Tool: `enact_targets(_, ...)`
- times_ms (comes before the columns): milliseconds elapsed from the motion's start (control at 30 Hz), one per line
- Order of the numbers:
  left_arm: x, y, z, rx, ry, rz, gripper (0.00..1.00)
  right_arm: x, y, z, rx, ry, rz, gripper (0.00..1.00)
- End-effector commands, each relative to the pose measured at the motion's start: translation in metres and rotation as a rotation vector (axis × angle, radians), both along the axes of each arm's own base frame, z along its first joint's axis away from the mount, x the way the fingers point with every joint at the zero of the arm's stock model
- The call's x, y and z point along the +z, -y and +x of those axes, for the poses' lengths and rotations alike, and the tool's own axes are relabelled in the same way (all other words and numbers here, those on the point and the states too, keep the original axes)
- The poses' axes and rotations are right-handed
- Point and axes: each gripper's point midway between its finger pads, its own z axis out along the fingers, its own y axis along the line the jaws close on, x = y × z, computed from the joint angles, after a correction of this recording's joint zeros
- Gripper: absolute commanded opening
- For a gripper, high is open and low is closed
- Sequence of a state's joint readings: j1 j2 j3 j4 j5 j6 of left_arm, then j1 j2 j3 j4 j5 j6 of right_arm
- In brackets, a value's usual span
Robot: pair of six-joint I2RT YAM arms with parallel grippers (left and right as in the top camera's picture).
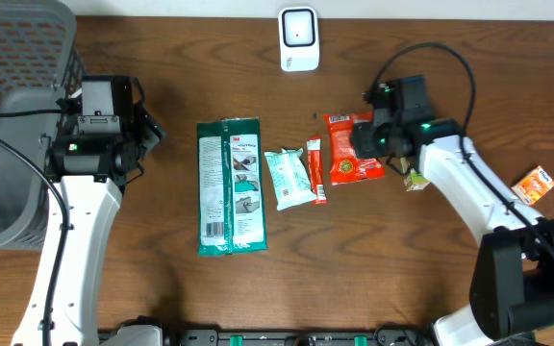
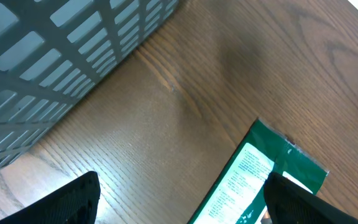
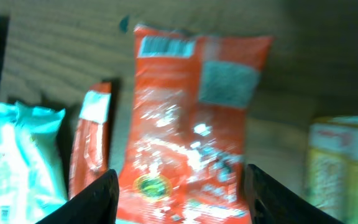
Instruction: Scan the item barcode
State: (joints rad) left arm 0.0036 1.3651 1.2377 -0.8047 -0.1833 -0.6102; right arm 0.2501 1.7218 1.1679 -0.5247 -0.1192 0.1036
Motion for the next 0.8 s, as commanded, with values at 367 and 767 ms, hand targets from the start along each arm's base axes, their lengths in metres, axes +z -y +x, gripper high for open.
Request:
enact_targets(367,0.012,-0.003,0.002,0.020,0.035,0.004,0.85,-0.054,-0.010,-0.002,-0.076,-0.032,-0.246,0.65)
enact_targets(767,0.012,-0.003,0.002,0.020,0.035,0.004,0.85,-0.085,-0.014,-0.003,-0.054,-0.068,-0.269,0.66)
